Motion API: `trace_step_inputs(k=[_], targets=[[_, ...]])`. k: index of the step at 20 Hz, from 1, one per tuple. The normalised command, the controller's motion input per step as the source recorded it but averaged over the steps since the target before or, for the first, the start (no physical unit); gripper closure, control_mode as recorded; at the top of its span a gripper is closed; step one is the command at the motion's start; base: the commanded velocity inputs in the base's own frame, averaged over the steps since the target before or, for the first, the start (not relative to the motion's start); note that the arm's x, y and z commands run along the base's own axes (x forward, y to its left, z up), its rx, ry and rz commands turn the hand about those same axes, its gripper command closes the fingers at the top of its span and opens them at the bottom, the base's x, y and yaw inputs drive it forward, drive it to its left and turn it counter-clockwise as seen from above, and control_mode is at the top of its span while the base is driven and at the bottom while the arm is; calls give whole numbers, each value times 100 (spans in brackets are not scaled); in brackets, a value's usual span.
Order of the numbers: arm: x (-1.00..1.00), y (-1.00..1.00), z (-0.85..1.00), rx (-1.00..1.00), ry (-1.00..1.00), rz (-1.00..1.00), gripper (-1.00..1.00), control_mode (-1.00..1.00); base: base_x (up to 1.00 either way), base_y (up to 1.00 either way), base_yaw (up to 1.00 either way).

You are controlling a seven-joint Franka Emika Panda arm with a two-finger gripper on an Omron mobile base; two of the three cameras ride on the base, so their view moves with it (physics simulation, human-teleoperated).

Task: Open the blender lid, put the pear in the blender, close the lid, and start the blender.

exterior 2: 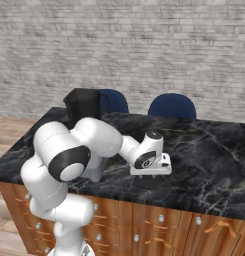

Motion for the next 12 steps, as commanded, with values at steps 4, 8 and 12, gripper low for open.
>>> trace_step_inputs(k=[4,8,12], targets=[[-5,1,-29,0,0,2,100,-100,0,0,0],[-10,14,-13,0,0,0,100,-100,0,0,0],[-11,4,-1,0,0,0,100,-100,0,0,0]])
